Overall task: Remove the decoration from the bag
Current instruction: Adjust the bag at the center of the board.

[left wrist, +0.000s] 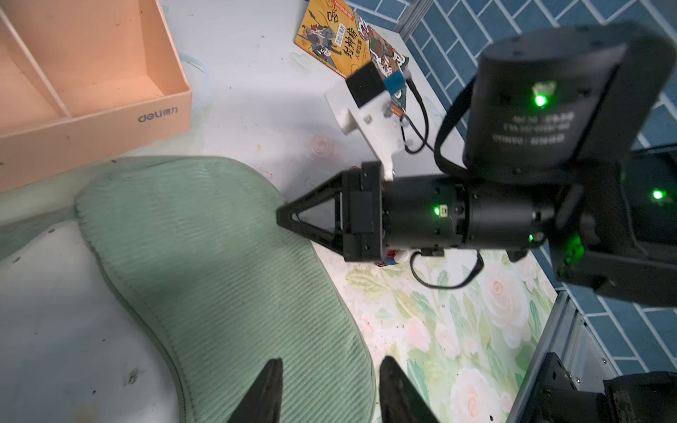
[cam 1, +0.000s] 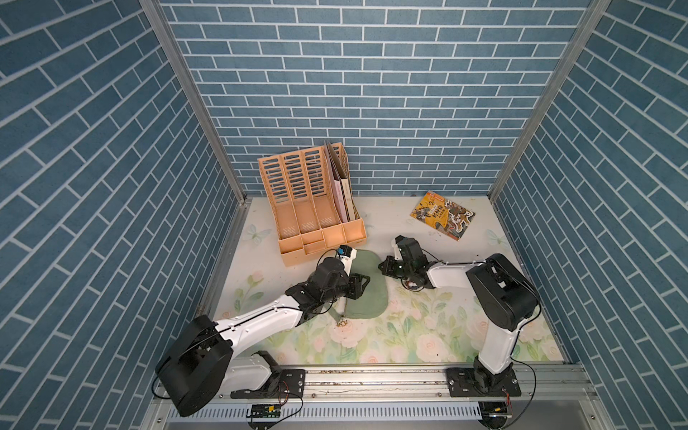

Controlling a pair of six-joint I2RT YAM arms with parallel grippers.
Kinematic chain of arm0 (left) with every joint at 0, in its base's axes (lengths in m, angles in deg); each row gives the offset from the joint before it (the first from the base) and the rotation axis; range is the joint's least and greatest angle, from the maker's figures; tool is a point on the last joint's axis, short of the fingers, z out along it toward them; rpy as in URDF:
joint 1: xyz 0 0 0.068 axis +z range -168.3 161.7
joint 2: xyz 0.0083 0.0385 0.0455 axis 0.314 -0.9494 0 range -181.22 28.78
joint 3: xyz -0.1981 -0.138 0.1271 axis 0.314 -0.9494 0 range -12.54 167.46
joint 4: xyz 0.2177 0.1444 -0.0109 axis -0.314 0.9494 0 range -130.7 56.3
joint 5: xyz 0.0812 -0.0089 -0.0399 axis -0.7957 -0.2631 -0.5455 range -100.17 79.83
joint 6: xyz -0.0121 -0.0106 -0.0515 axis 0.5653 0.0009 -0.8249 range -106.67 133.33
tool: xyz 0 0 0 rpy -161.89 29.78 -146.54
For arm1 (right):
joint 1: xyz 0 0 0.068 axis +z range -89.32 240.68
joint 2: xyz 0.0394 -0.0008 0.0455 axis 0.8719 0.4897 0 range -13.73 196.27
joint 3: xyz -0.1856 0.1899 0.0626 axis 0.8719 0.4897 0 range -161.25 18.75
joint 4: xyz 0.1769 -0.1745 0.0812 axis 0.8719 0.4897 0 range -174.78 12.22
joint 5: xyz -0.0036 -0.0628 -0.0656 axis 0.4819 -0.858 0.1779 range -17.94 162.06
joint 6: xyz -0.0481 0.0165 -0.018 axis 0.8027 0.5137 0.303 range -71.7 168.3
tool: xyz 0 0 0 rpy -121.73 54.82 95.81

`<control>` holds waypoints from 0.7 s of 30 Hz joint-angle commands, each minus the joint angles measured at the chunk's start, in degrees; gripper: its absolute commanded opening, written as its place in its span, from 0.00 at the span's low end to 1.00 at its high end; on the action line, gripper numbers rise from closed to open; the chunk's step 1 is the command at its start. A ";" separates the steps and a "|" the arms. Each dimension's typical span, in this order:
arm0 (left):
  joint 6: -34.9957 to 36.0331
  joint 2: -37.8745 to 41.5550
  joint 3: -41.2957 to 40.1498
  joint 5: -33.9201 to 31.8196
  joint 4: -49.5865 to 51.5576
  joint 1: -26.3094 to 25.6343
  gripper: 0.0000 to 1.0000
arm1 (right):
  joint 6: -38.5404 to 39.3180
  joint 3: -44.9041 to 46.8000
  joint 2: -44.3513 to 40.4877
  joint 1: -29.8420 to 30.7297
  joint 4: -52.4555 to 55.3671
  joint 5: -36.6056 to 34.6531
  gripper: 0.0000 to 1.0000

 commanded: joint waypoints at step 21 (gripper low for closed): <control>17.58 20.36 -6.32 -38.07 -1.82 13.57 0.60 | 24.99 12.24 -31.58 0.14 3.51 -27.52 0.66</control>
